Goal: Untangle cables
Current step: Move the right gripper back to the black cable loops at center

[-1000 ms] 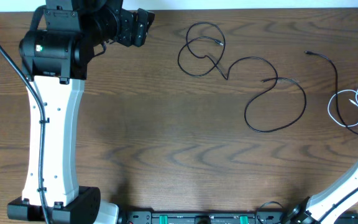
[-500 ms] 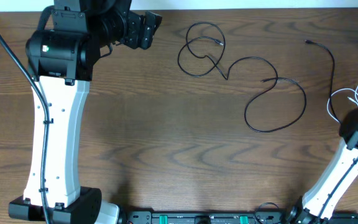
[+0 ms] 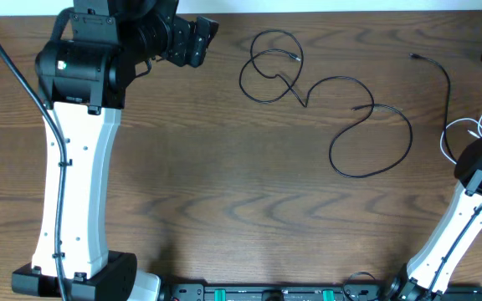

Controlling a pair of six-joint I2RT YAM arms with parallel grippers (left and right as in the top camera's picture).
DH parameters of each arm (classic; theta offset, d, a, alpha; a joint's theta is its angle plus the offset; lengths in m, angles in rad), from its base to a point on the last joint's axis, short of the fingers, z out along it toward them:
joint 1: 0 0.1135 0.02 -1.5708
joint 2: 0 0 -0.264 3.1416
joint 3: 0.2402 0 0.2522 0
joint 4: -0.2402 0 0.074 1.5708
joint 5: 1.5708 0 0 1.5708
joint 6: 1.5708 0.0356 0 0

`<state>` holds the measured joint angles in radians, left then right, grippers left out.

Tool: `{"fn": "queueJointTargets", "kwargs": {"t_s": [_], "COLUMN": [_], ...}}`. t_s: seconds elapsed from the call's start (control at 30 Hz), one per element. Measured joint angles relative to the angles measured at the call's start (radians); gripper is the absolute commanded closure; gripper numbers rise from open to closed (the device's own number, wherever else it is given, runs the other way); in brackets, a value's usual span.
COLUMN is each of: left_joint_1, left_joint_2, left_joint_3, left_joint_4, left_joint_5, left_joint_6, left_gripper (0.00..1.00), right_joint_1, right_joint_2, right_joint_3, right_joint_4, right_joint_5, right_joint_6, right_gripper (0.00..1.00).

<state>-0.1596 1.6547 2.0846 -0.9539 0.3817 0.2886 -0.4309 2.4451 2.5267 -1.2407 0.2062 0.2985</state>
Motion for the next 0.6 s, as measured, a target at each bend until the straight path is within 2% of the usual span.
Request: {"fn": "queueJointTargets", "kwargs": {"t_s": [0.03,0.07,0.6], "left_joint_1": [0.0,0.0,0.0], "left_joint_2": [0.0,0.0,0.0], "left_joint_3": [0.0,0.0,0.0], "left_joint_4": [0.0,-0.001,-0.001], "left_joint_5": [0.0,0.0,0.0], "left_joint_6": [0.0,0.0,0.0], "left_gripper": [0.16,0.16,0.16], "right_joint_1": [-0.003,-0.004,-0.004], "right_joint_2": [0.0,0.0,0.0], "right_joint_3": [0.0,0.0,0.001], "right_joint_4": [0.0,-0.001,-0.046], "right_joint_5": [0.002,0.003,-0.032], "right_joint_6": [-0.002,-0.008,-0.032], "right_gripper": [0.15,0.01,0.01]}}
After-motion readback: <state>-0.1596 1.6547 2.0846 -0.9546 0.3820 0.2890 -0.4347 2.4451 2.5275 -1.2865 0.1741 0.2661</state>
